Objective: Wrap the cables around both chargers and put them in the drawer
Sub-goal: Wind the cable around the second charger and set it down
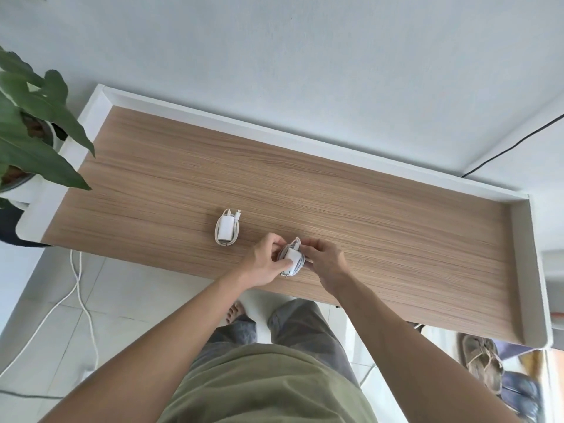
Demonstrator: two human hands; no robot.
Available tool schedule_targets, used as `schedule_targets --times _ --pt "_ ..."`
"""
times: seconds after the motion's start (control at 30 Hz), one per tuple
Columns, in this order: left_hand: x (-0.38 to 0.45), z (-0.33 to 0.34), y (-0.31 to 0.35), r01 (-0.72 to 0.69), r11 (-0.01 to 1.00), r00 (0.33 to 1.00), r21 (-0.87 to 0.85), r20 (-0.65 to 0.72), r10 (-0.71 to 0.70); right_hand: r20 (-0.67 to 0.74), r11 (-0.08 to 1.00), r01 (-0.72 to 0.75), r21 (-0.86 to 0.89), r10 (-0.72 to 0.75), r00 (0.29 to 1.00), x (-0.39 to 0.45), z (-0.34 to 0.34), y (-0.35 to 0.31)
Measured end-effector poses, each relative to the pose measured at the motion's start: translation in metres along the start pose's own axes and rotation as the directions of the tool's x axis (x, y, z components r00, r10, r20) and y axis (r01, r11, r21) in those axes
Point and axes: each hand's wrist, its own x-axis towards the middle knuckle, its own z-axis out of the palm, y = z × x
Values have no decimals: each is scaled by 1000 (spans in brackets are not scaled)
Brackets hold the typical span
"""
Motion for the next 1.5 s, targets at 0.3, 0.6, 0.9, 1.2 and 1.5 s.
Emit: schedule_targets --times 0.3,0.6,0.9,1.2,1.5 --pt "-2 17 -2 -195 923 974 330 -42 221 -146 994 22 -105 -37 989 10 1 11" --pt "0 18 -23 -263 891 951 369 -54 304 -121 997 33 -74 -41 992 11 -2 13" --pt "5 15 -22 -365 802 915 473 21 404 -20 994 26 -105 -28 999 10 -12 10" --pt "5 9 -22 -318 853 934 415 -20 358 66 939 47 -340 -26 997 8 -8 -6" --pt "5 15 -22 -151 961 952 231 -229 205 64 971 118 -209 -107 992 7 -7 -4"
